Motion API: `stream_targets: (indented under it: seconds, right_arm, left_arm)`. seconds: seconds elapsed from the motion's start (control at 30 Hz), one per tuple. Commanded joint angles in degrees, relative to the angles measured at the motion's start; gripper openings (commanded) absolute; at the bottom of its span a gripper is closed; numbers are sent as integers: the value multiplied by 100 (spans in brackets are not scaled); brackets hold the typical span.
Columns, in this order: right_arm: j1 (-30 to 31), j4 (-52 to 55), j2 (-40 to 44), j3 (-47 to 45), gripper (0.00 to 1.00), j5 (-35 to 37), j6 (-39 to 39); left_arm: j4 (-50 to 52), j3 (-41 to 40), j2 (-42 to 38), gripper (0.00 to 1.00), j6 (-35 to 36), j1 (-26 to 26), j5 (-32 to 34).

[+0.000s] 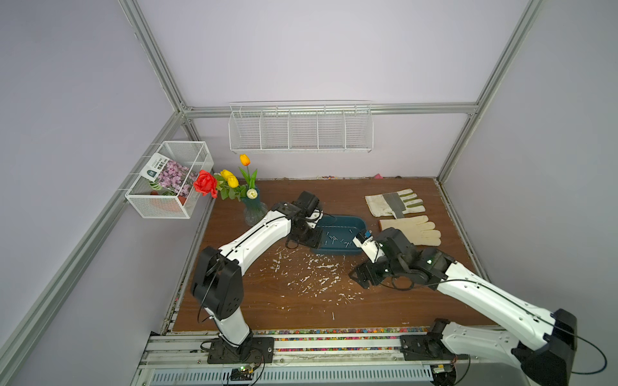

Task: Put the screws on the desktop into the storage box
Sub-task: Place the screw in the storage box, then pick up the screw from the center of the board.

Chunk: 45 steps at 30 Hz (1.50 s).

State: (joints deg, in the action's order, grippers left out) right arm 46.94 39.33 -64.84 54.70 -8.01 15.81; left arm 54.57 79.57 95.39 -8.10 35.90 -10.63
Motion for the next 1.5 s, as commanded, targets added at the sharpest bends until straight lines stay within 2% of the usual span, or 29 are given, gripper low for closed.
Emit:
stream_targets:
  seconds: [0.0, 0.07, 0.17, 0.33, 0.43, 0.57, 0.93, 1.13, 1.47]
  right_arm:
    - [226, 101, -182, 102, 87, 397, 162]
    - [374, 45, -351, 104, 85, 541, 274]
    - [569, -183, -640, 26, 82, 633, 399]
    - [710, -673, -1199, 40, 76, 326, 398]
    - [829, -796, -1593, 187, 76, 296, 93]
    - [865, -653, -2143, 533, 75, 382, -67]
    - [920, -708, -2721, 703, 73, 605, 36]
    - [918, -671, -2990, 880, 70, 676, -95]
    - [927, -806, -3468, 1047, 59, 601, -219]
  left_arm:
    - [-308, -437, -600, 78, -17, -57, -344]
    - [-299, -710, -970, 87, -67, -63, -442]
    - [-369, -1082, -1508, 93, -236, -65, -563]
    - [-713, -1800, -2446, 100, -468, -65, -860]
    - [-1019, -2322, -2888, 100, -576, -28, -954]
    - [-1249, -2554, -3277, 100, -687, -23, -987]
    - [-1764, -3158, -3479, 100, -723, -28, -1016]
    - [-1747, -3173, -3560, 100, -680, -39, -948]
    - [-1713, -3130, -3662, 100, -530, -83, -1039]
